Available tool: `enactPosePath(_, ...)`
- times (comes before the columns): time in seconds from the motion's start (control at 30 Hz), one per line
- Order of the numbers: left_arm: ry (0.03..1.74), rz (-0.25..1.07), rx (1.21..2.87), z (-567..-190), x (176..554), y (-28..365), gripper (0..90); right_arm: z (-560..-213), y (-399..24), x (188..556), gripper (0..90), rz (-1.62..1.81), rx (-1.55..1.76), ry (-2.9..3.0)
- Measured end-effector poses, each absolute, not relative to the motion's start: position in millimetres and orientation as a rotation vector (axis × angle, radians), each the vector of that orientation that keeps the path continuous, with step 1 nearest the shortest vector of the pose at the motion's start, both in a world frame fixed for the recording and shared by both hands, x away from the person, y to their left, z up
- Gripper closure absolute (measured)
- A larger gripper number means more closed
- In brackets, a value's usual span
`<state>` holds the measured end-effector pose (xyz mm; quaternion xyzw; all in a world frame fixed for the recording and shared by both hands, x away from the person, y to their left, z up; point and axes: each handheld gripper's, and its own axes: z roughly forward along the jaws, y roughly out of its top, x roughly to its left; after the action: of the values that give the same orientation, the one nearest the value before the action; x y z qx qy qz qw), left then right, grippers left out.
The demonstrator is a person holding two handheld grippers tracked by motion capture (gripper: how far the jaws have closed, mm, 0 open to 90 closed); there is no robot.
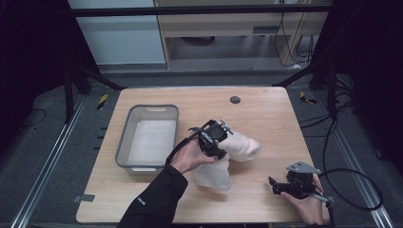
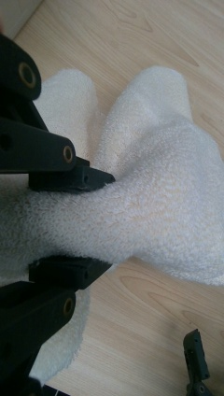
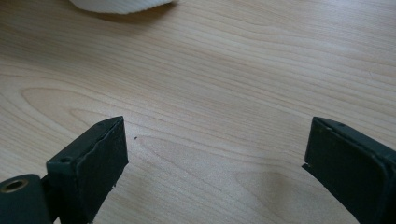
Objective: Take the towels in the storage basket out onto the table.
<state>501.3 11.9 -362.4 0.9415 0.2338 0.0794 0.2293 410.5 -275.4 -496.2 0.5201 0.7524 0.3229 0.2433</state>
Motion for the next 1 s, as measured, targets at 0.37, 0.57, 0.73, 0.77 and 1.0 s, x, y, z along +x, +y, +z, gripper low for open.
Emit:
enactPosePath(0.37, 0.619, 0.217, 2.606, -383, 498, 3, 60.3, -497, -275, 410, 5.6, 0.88, 1.416, 2.059)
enactPosePath(0.57, 0.601, 0.22, 2.611, -393, 497, 2, 56.1, -497, -275, 411, 5.4, 0.874, 1.408, 2.061)
enactPosePath(0.73, 0.603, 0.211, 2.618, -398, 496, 2, 53.4, -497, -275, 411, 5.4, 0.874, 1.409, 2.061)
enactPosePath(0.77, 0.6, 0.214, 2.62, -399, 496, 3, 52.7, -498, -275, 411, 5.4, 0.875, 1.407, 2.061)
enactPosePath(1.0, 0.59, 0.208, 2.624, -400, 495, 4, 47.3, -497, -275, 411, 5.3, 0.872, 1.406, 2.06)
